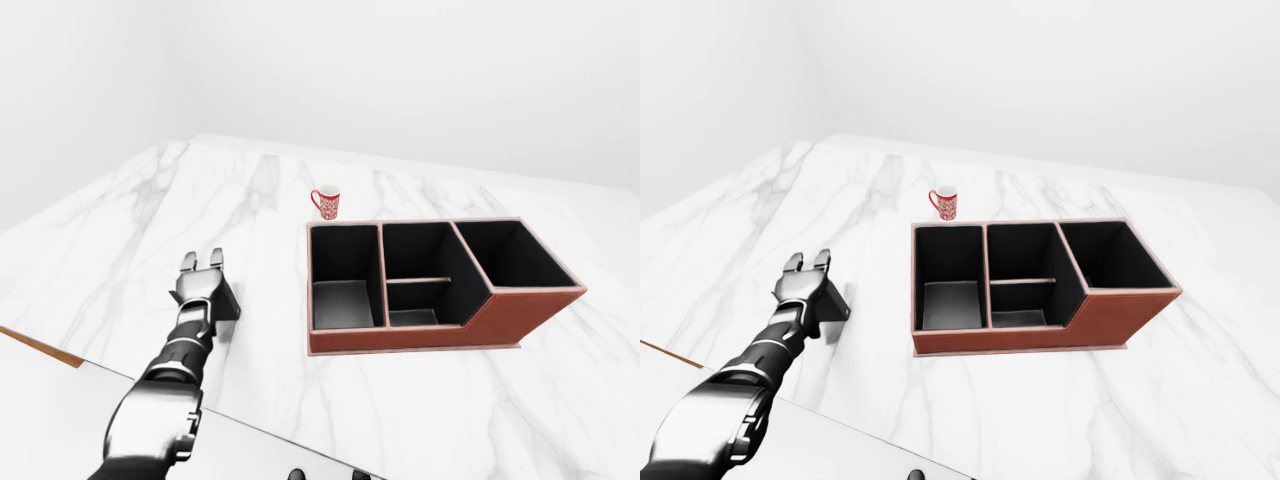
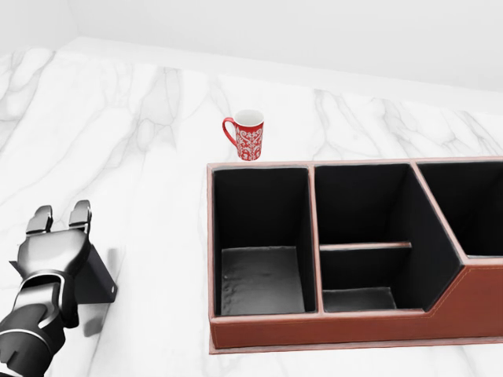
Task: Pick up the book and place it in the left compartment of the caddy.
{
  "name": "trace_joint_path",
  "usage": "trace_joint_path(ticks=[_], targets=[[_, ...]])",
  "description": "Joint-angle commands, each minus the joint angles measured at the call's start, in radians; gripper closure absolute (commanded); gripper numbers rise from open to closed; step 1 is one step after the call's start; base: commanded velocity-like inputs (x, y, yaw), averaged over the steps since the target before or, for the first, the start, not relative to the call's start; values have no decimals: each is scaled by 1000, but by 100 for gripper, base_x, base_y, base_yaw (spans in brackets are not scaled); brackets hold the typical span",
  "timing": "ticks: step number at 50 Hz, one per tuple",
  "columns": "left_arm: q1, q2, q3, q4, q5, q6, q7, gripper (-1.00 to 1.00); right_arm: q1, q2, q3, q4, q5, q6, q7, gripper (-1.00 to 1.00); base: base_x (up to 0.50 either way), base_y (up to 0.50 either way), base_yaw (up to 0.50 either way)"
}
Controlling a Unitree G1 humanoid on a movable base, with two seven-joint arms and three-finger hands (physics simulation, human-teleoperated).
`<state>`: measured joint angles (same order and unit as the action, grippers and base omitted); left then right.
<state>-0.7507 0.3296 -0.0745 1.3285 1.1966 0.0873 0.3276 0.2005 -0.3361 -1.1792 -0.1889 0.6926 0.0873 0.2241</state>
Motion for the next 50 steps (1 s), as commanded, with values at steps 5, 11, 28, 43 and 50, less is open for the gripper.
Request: trace_joint_path(ticks=[5,11,28,43,50], targets=[[56,33,46,49,-63,0,-21,-100,-1,0,4,8,-4,0,1,-100,0,0,0],[60,48,52,49,-73,0,-20,-100,2,-2,2,1,0,0,-3,-100,0,0,0],[83,42,48,57,-58,0,-51,100,-3,-2,9,14,-6,0,-1,-100,0,0,0],[84,40,10,58,51,0,-47,100,-1,-2,-2,-3,-1,0,-2,-100,0,0,0],[78,41,19,52,64,0,56,100,-2,1,0,2,-4,0,1,-100,0,0,0]])
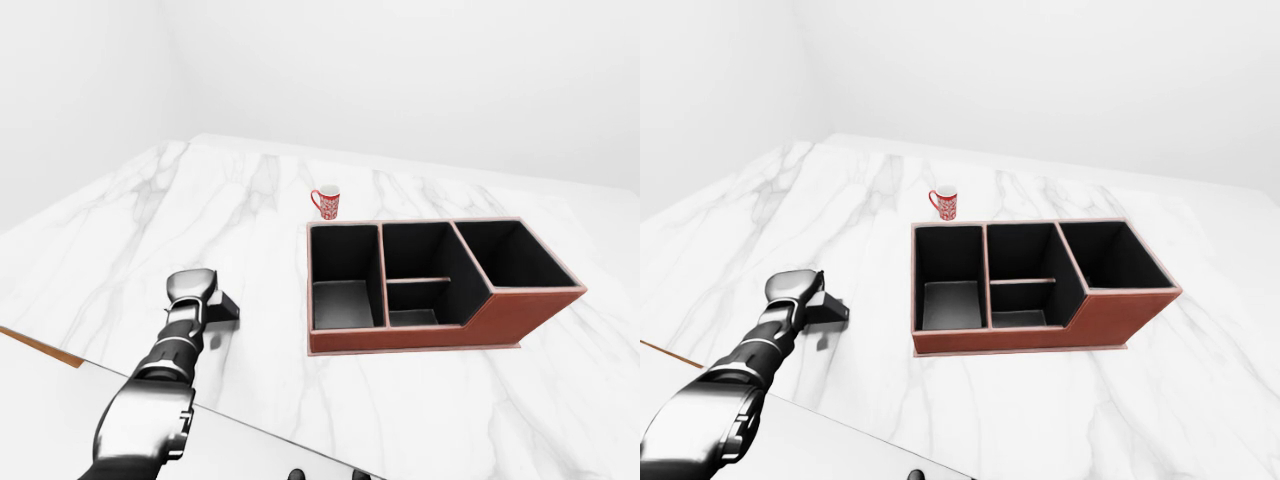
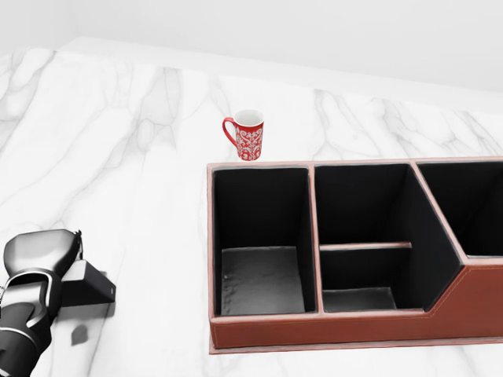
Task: Pick up the book and place it in the left compartment of the caddy.
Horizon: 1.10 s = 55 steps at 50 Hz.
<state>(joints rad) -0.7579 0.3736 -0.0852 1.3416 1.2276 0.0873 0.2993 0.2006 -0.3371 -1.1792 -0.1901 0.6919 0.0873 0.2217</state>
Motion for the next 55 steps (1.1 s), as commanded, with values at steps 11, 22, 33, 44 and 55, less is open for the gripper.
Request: trace_joint_path(ticks=[11,22,33,44,55], targets=[[28,46,32,-20,-7,0,222,100,-4,0,7,17,-7,0,5,-100,0,0,0],[100,88,26,-327,74,0,168,100,0,-1,5,5,-2,0,-3,-100,0,0,0],[220,70,120,-647,150,0,27,100,4,-1,-2,4,2,0,0,-100,0,0,0],[362,-12,200,-1266,340,0,-311,100,5,2,2,10,-3,0,3,-100,0,0,0],[379,-88,196,-1495,399,0,-458,100,1,1,7,21,-5,0,7,-100,0,0,0]])
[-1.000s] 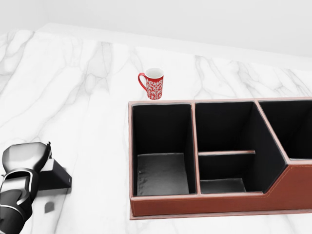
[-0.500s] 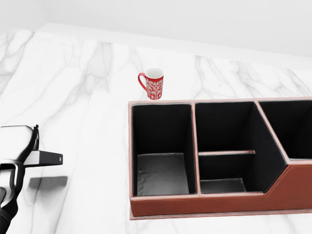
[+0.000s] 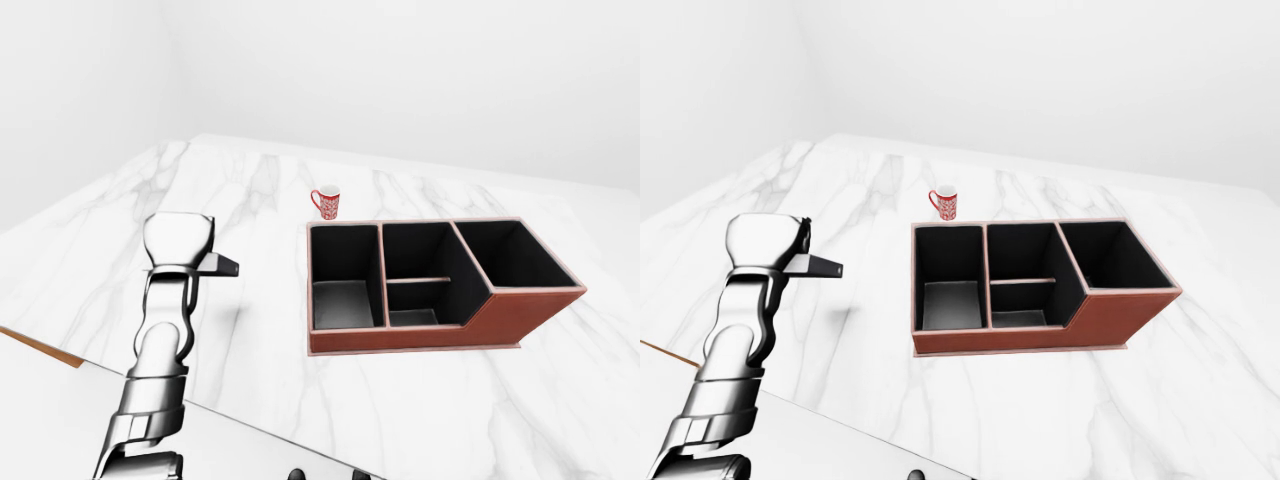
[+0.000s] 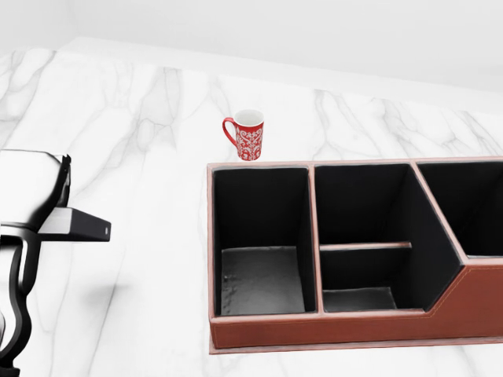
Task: Pick up the book and place it in the left compartment of the caddy.
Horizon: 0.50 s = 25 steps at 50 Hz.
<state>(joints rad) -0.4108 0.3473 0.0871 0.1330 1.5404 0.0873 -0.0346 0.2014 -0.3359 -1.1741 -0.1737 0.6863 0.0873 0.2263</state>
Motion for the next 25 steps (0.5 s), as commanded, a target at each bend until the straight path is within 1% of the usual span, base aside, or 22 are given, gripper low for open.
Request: trace_joint_path(ticks=[1,3,4,5,8,10,11,12,13,15,17,18,19,20,21,22,23,24,25], targets=[[31,-68,22,-308,88,0,-142,100,-1,-1,3,6,0,0,2,-100,0,0,0],[24,-77,22,-345,98,0,-181,100,5,-1,-5,-15,7,0,-4,-100,0,0,0],[17,-86,19,-366,83,0,-216,100,8,0,-10,-29,12,0,-7,-100,0,0,0],[16,-88,15,-376,102,0,-224,100,4,3,-7,-18,5,0,1,-100,0,0,0],[13,-108,6,-422,112,0,-257,100,1,4,-2,-7,0,0,9,-100,0,0,0],[13,-109,7,-423,114,0,-258,100,1,4,-2,-7,0,0,9,-100,0,0,0],[9,-125,-8,-477,119,0,-299,100,1,0,-5,-11,4,0,2,-100,0,0,0],[7,-134,-12,-498,118,0,-317,100,-1,-1,-4,-6,3,0,4,-100,0,0,0],[3,-142,-13,-503,108,0,-320,100,0,-1,-3,-6,3,0,4,-100,0,0,0],[-2,-152,-20,-512,125,0,-333,100,1,0,-3,-9,3,0,5,-100,0,0,0],[-7,-163,-27,-523,117,0,-339,100,0,2,-1,-11,2,0,6,-100,0,0,0],[-14,-177,-46,-547,138,0,-366,100,4,2,-5,-24,7,0,4,-100,0,0,0],[-14,-180,-46,-548,140,0,-368,100,4,3,-6,-26,7,0,4,-100,0,0,0],[-18,-194,-59,-566,144,-3,-380,100,0,3,-3,-17,3,0,9,-100,0,0,0],[-19,-197,-58,-567,146,-5,-381,100,0,3,-2,-16,2,0,9,-100,0,0,0],[-21,-213,-72,-595,139,-12,-402,100,-5,3,3,-3,-5,0,10,-100,0,0,0],[-21,-216,-71,-597,140,-15,-403,100,0,0,-2,-17,5,0,4,-100,0,0,0],[-20,-229,-84,-626,157,-16,-428,100,1,0,-5,-21,6,0,3,-100,0,0,0],[-20,-239,-89,-641,160,-19,-436,100,0,0,-5,-18,5,0,4,-100,0,0,0]])
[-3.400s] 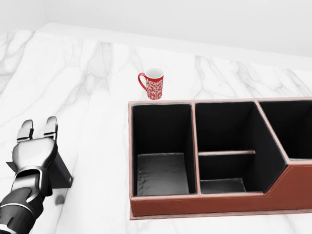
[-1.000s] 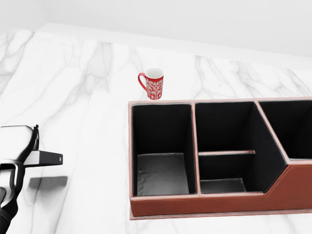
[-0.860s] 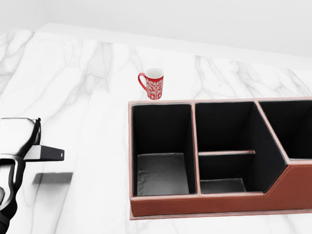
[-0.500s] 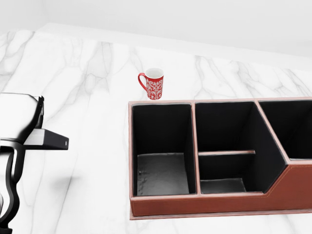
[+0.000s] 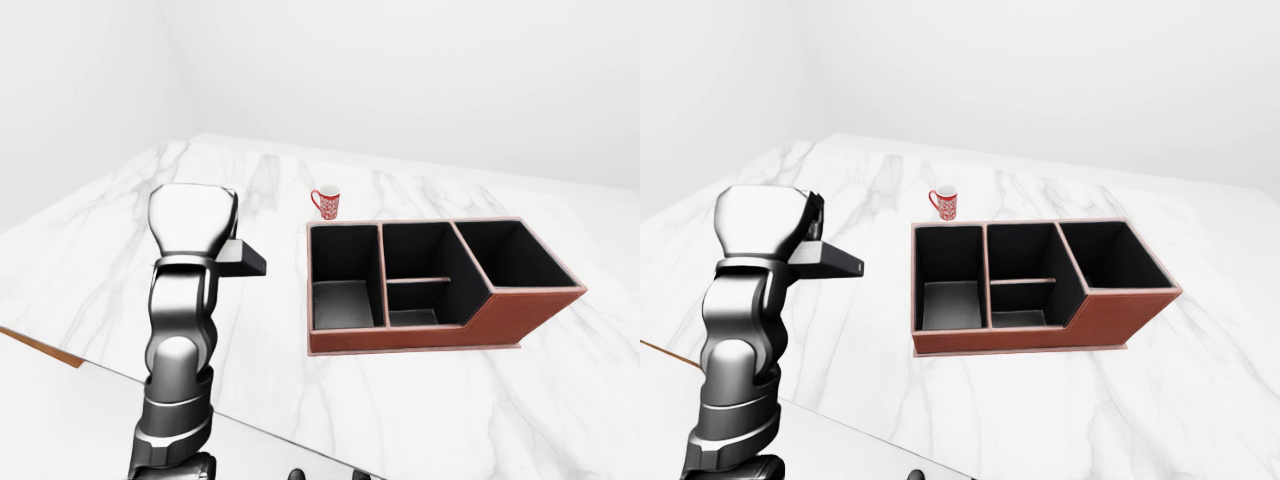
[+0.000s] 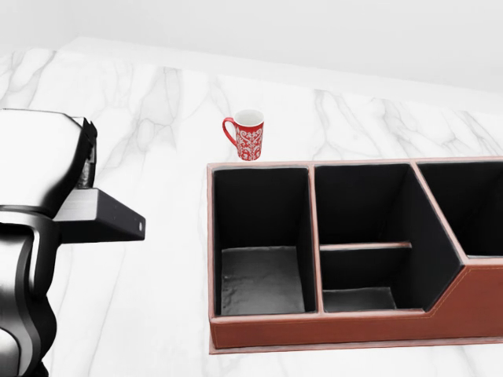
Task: Pick up the book and place it in the left compartment of the caddy.
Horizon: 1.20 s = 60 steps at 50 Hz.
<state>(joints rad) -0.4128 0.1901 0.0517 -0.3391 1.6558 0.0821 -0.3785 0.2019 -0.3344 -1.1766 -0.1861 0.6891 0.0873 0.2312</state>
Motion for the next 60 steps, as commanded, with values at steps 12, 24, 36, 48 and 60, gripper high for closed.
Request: trace_joint_path(ticks=[12,24,36,48,60], targets=[[-34,-198,-149,-252,133,-51,-152,100,2,3,-7,-22,8,0,4,-100,0,0,0],[11,-285,-259,-247,201,-77,-41,100,4,15,-8,-35,3,0,20,-100,0,0,0],[18,-369,-347,-195,297,-132,64,100,3,12,-1,-24,3,0,20,-100,0,0,0],[48,-329,-454,-175,316,-106,149,100,3,15,2,-20,-1,0,24,-100,0,0,0],[73,-317,-515,-173,316,-62,157,100,6,16,2,-25,2,0,22,-100,0,0,0]])
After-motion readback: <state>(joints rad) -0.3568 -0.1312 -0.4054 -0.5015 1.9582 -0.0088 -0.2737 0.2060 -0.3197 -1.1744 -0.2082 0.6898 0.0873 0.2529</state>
